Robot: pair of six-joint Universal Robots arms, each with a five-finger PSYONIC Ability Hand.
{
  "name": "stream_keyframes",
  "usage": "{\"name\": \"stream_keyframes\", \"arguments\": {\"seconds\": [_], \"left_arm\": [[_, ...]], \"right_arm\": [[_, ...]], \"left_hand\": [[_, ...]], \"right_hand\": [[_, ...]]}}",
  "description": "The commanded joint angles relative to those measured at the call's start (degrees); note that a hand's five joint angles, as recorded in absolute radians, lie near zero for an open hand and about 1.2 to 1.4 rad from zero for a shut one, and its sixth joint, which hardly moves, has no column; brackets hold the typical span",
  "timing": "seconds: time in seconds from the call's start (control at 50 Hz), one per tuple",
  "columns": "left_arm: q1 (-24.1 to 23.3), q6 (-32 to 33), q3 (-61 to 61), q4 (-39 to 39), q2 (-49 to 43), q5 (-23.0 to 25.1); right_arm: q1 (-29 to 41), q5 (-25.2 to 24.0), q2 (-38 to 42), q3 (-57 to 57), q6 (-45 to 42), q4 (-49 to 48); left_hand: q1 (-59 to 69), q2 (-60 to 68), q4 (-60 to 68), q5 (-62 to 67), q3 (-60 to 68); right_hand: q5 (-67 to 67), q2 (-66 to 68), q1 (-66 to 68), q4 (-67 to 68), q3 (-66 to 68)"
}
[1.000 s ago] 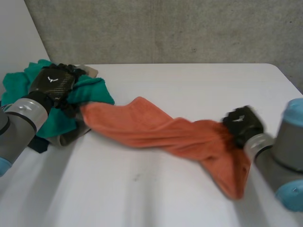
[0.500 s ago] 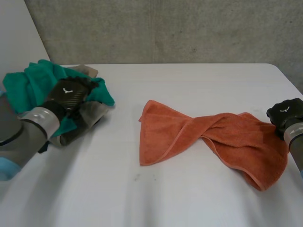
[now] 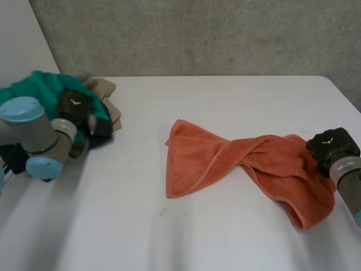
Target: Fold the laundry.
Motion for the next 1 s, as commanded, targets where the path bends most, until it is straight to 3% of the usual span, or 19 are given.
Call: {"name": "stream_keyframes", "arguments": {"seconds": [0.02,0.08,0.16,0.18,0.32,0.4,0.48,0.58,0.66,0.74,0.8,0.88,1.0], "left_arm": [[3.42,5.73,0.84,3.22,-0.79,-3.0],[2.62,7.23,-0.92,3.31,-0.36,-3.18],[-0.01,6.71,-3.64,3.31,2.36,-3.44],[-1.15,6.36,-5.13,3.23,4.37,-3.44],[-4.84,4.07,-12.69,2.61,13.26,-3.53],[-8.88,-0.4,-18.31,1.73,20.29,-3.35],[-13.19,-7.52,-24.12,-1.78,27.49,-3.35],[-21.96,-22.6,-29.3,-10.02,33.65,-3.35],[-28.2,-33.07,-29.4,-14.16,32.53,-3.61],[-32.34,-38.72,-27.22,-15.32,25.52,-3.97],[-34.46,-40.4,-23.96,-15.5,20.84,-4.58],[-36.75,-43.12,-17.47,-16.02,14.69,-9.83],[-38.33,-46.29,-13.76,-16.02,11.16,-12.58]], "right_arm": [[1.54,0.04,0.07,-0.11,0.0,-0.01],[2.07,0.04,0.07,-0.11,0.0,-0.1],[2.25,0.04,0.07,-0.02,0.18,-0.27],[2.25,0.04,0.07,-0.02,0.35,-0.27],[2.25,-0.14,-1.42,0.33,0.36,-0.1],[2.16,-0.22,-3.26,0.94,0.36,-0.1],[2.25,-0.22,-4.32,1.29,0.36,-0.1],[2.51,-0.31,-4.67,1.65,0.36,-0.1],[3.12,-0.31,-4.59,1.91,0.36,-0.1],[3.39,-0.31,-4.59,2.17,0.36,-0.1],[3.48,-0.31,-4.59,2.52,0.36,-0.1],[3.48,-0.31,-4.5,2.79,0.36,-0.19],[3.48,-0.92,-4.5,3.14,0.36,-0.19]], "left_hand": [[7.6,7.22,7.41,8.92,7.9],[3.75,3.37,3.55,5.07,4.04],[-21.59,-21.97,-21.78,-20.27,-21.29],[-36.69,-37.07,-36.88,-35.37,-36.39],[-36.64,-37.02,-36.83,-35.32,-36.34],[-36.14,-36.52,-36.33,-34.82,-35.84],[-34.13,-34.51,-34.32,-32.81,-33.83],[-30.27,-30.65,-30.47,-28.95,-29.98],[-29.25,-29.63,-29.44,-27.93,-28.95],[-26.73,-27.11,-26.92,-25.41,-26.43],[-25.04,-25.42,-25.23,-23.72,-24.74],[-21.17,-21.55,-21.36,-19.85,-20.87],[-18.14,-18.52,-18.33,-16.82,-17.84]], "right_hand": [[13.51,12.83,16.52,11.45,11.91],[13.51,12.83,16.52,11.45,11.91],[13.51,12.83,16.52,11.45,11.91],[13.51,12.83,16.52,11.45,11.91],[13.51,12.83,16.52,11.45,11.91],[13.51,12.83,16.52,11.45,11.91],[13.51,12.83,16.52,11.45,11.91],[13.51,12.83,16.52,11.45,11.91],[13.51,12.83,16.52,11.45,11.91],[13.51,12.83,16.52,11.45,11.91],[13.51,12.83,16.52,11.45,11.91],[13.51,12.83,16.52,11.45,11.91],[13.51,12.83,16.52,11.45,11.91]]}}
